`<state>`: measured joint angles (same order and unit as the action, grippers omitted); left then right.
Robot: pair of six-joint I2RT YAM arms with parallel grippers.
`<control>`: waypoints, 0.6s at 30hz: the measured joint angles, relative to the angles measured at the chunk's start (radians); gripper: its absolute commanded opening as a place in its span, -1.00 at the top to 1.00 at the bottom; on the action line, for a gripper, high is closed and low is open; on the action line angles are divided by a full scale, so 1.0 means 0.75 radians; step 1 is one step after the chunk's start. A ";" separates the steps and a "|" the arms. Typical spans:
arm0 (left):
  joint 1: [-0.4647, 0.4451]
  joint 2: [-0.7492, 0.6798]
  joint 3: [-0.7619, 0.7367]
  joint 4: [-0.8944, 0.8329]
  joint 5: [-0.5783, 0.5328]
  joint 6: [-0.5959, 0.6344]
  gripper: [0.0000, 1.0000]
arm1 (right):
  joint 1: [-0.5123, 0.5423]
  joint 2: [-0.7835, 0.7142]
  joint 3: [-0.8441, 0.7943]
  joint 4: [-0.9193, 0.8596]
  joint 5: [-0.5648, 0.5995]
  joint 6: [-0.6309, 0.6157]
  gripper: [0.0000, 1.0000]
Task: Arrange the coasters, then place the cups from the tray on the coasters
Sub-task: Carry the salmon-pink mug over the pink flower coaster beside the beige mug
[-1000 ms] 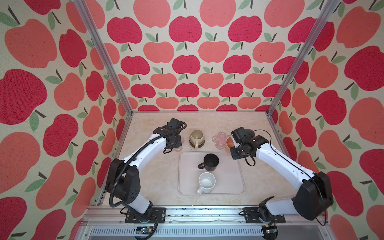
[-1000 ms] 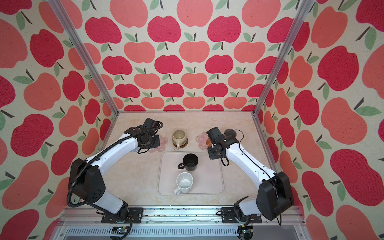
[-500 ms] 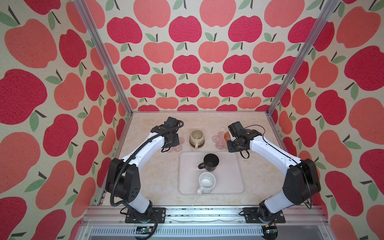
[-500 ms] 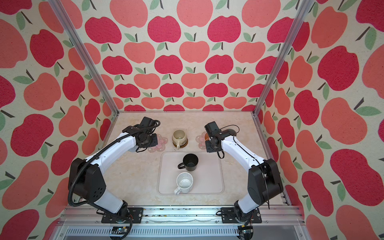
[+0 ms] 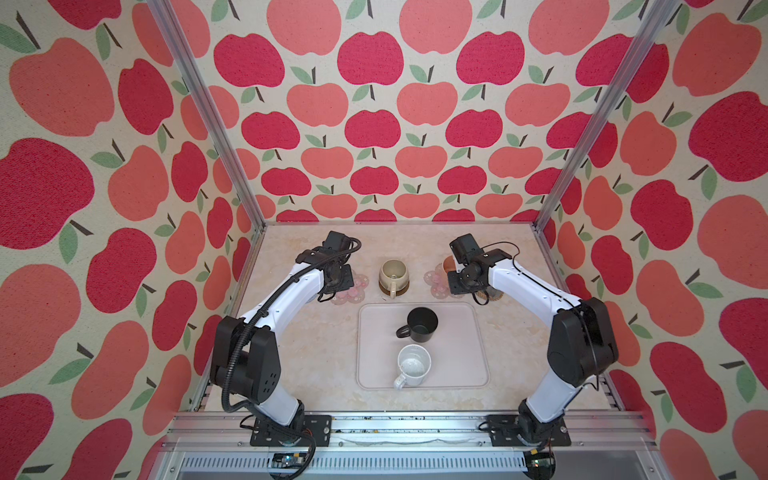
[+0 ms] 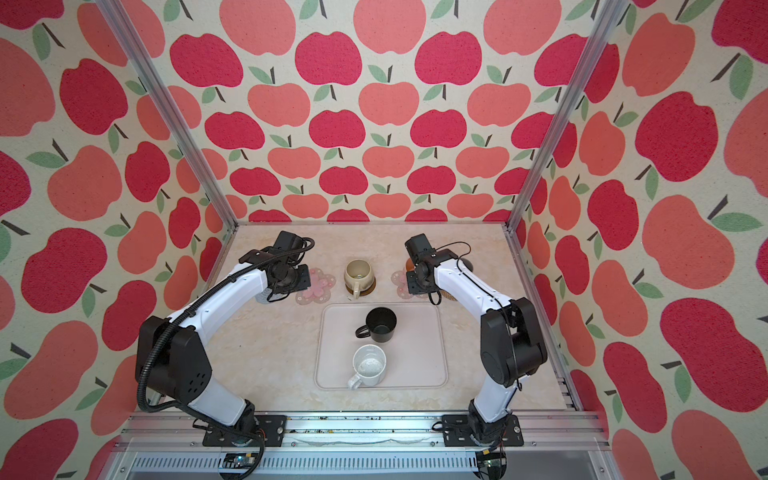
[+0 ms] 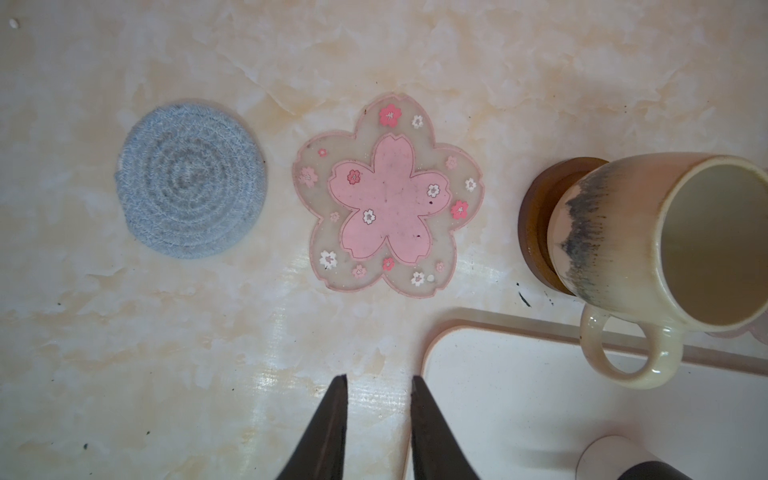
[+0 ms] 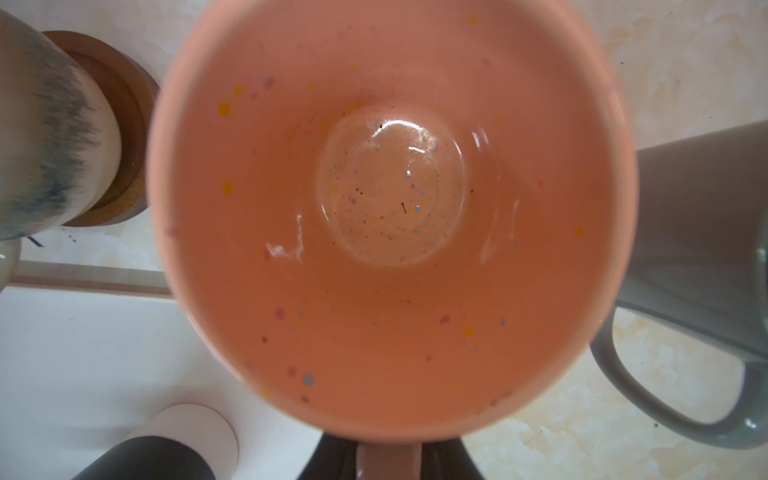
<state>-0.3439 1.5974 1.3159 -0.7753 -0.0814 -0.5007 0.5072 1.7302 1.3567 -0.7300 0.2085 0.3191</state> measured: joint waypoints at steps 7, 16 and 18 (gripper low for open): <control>0.020 0.000 0.000 0.004 0.023 0.004 0.42 | -0.006 0.046 0.037 0.007 -0.003 0.026 1.00; 0.027 0.003 0.000 0.024 0.059 0.004 0.42 | -0.006 0.079 0.056 0.011 -0.024 0.068 1.00; 0.030 0.007 0.000 0.025 0.062 0.004 0.42 | -0.006 0.093 0.064 0.011 -0.029 0.077 1.00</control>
<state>-0.3214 1.6028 1.3159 -0.7563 -0.0353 -0.4976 0.5026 1.8000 1.4044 -0.7219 0.1867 0.3767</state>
